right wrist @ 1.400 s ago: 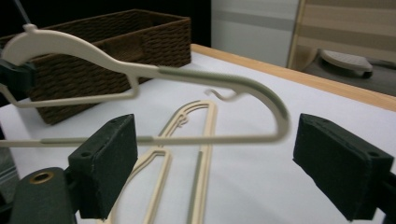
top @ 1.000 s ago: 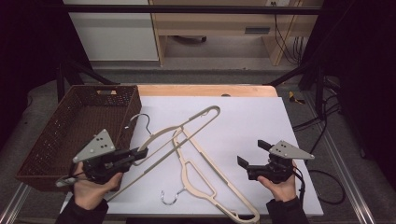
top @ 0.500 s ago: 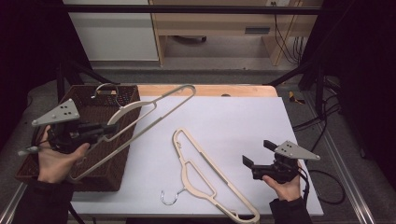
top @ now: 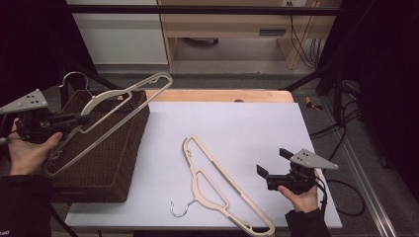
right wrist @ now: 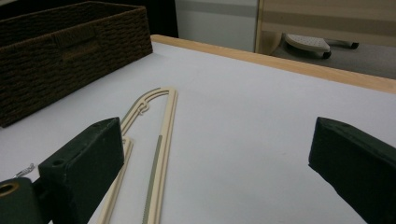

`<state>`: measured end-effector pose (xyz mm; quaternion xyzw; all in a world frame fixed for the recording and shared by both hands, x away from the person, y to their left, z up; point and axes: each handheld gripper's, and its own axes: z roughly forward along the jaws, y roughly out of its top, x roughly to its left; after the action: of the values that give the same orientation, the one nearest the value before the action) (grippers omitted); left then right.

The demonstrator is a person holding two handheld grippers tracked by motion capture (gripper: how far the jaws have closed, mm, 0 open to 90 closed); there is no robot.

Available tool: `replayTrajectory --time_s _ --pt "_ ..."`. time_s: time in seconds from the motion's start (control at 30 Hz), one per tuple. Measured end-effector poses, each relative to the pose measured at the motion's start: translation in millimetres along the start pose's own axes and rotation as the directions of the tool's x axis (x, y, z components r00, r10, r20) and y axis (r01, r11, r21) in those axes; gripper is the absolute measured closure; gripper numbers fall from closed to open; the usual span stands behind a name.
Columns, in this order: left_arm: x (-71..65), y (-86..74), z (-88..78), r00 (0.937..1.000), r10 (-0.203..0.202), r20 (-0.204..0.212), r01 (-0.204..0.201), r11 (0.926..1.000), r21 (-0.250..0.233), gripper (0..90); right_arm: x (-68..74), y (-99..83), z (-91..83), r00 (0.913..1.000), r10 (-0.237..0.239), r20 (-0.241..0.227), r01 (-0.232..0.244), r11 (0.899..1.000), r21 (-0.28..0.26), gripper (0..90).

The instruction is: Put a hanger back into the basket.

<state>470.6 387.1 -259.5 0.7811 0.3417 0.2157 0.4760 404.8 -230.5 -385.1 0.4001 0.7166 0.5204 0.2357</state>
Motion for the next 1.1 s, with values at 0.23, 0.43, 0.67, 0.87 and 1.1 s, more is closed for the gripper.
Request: replayTrajectory --time_s 0.23,0.43,0.67,0.87,1.1 --pt "39.8 -29.0 -3.0 0.9948 -0.081 -0.062 0.083 0.996 0.032 86.4 -0.9 -0.5 0.4 1.0 0.0 0.004 0.0 1.0 0.005 3.2" --pt "50.9 -44.8 -1.3 0.9906 -0.101 -0.092 0.108 0.9914 0.073 86.4 -0.5 -0.7 1.2 1.0 -0.003 0.003 0.003 1.0 0.007 3.2" --pt "56.9 -62.8 3.2 0.9884 -0.12 -0.093 0.128 0.9878 0.089 86.4 0.1 -1.1 2.0 1.0 -0.006 0.005 0.006 1.0 0.011 3.2" --pt "62.5 -74.7 2.4 0.9826 -0.138 -0.125 0.152 0.9817 0.115 86.5 0.5 -1.3 2.6 0.9999 -0.009 0.006 0.009 1.0 0.017 3.2" --pt "60.7 -89.2 32.4 0.9786 -0.15 -0.141 0.178 0.9603 0.215 86.4 1.6 -1.2 2.7 0.9999 -0.017 0.001 0.017 1.0 0.018 3.2"
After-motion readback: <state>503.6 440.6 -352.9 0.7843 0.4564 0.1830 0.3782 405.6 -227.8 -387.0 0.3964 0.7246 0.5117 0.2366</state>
